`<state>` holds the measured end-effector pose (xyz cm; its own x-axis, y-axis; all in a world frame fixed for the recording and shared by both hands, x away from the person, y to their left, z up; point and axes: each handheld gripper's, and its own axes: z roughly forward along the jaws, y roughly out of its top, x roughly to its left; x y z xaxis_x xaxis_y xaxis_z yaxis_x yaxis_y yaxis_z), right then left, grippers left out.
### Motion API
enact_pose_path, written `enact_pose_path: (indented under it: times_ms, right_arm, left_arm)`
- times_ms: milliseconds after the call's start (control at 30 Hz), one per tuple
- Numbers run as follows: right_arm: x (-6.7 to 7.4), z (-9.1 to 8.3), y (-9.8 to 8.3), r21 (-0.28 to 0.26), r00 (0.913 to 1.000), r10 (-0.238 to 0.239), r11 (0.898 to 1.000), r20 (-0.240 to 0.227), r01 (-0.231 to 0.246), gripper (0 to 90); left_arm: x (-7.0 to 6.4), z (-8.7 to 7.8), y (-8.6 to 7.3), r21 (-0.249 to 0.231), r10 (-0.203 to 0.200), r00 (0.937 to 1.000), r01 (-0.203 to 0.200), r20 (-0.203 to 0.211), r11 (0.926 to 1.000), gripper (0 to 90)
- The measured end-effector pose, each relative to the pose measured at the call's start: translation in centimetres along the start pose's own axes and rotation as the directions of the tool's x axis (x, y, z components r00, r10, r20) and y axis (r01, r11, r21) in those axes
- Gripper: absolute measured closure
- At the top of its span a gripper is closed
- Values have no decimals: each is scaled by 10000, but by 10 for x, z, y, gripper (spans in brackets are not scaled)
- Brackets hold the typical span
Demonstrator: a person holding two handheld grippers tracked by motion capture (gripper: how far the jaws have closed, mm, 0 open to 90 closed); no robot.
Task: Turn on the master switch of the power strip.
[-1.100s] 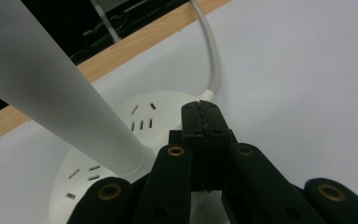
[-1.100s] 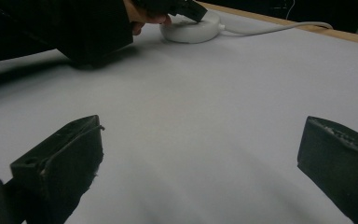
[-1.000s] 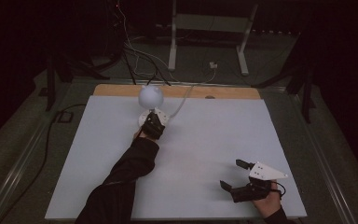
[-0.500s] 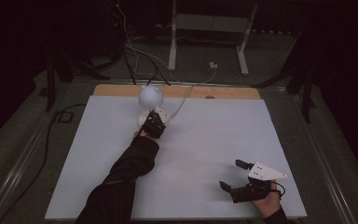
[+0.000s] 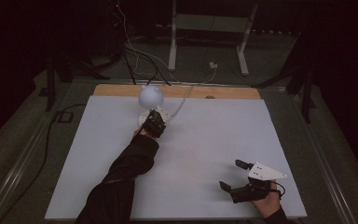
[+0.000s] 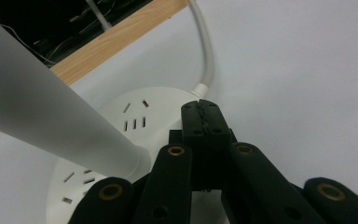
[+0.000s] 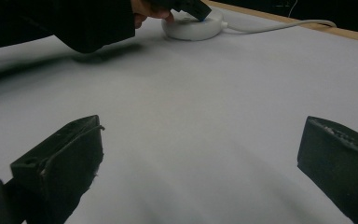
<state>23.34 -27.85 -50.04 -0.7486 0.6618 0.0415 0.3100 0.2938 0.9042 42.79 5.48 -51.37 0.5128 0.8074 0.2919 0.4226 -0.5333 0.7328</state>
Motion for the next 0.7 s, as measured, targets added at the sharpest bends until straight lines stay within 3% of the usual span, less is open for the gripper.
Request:
enact_pose_path:
  times_ms: [300,500,700]
  right_arm:
    - [0,0,0,-14,10000,-7,10000,-15,7,0]
    - [1,0,1,-29,10000,-18,10000,-12,18,0]
    - [1,0,1,-19,10000,-22,10000,-21,22,0]
  left_arm:
    - [-2,1,2,228,401,9991,-398,-117,9989,900]
    - [0,1,3,282,508,9987,-509,41,9983,900]
    - [-2,3,4,386,942,9954,-935,-159,9949,900]
